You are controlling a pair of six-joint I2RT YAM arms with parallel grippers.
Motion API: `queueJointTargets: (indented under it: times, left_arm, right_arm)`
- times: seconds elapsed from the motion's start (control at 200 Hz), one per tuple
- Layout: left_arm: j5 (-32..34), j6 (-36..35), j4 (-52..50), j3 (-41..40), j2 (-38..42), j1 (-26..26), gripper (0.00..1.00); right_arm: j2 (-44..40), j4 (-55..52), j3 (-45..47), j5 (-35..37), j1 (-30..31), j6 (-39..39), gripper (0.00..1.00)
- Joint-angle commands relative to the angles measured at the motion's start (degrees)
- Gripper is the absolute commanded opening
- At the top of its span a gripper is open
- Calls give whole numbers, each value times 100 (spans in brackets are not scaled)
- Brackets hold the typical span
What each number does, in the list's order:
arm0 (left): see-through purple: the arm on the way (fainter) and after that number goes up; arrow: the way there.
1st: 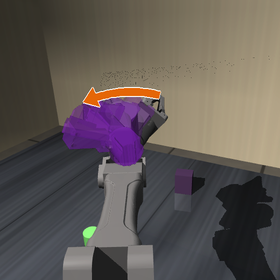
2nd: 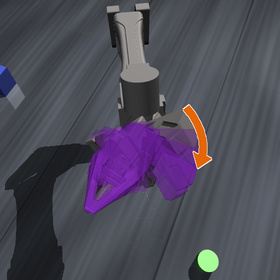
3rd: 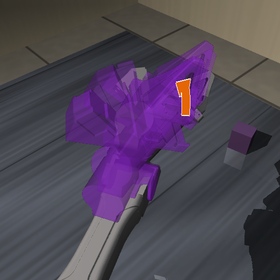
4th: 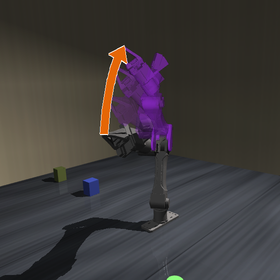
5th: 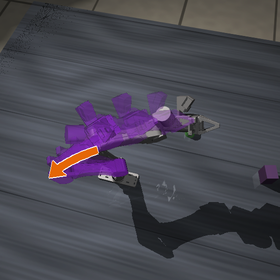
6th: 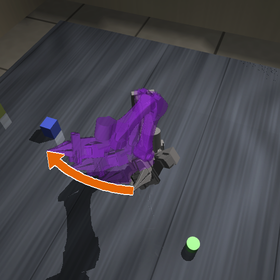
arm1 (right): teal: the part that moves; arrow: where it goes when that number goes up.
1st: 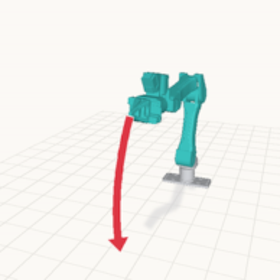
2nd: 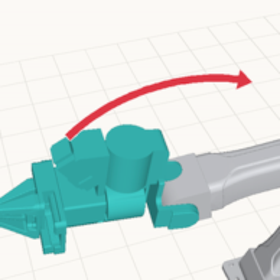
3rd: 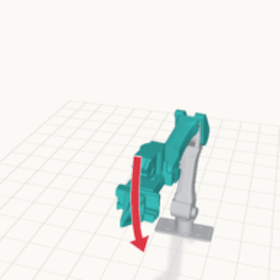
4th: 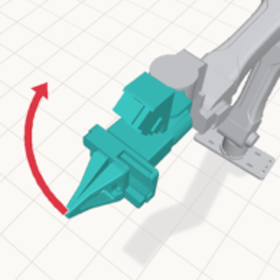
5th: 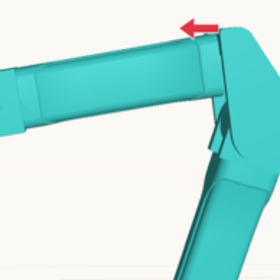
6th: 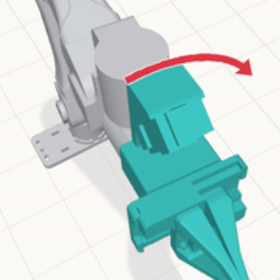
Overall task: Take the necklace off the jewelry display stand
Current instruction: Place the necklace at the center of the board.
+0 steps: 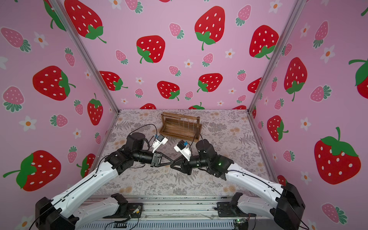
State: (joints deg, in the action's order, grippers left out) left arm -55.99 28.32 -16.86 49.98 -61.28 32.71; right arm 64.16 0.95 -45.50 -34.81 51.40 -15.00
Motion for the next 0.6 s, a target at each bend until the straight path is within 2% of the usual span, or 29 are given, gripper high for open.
queueJointTargets:
  times: [0.0, 0.235, 0.385, 0.595]
  left_arm:
    - [-127, -167, -151, 236, 1, 86, 0]
    - [-105, -175, -199, 288, -11, 103, 0]
    - [-88, -186, -227, 362, -65, 125, 0]
    - [-121, -193, -226, 449, -139, 185, 0]
  right_arm:
    - [-158, -67, -74, 215, 19, 95, 27]
    - [-445, -179, 46, 703, 20, 172, 34]
    - [-527, -410, 10, 1038, 20, 285, 34]
    - [-440, -398, -12, 940, 24, 287, 34]
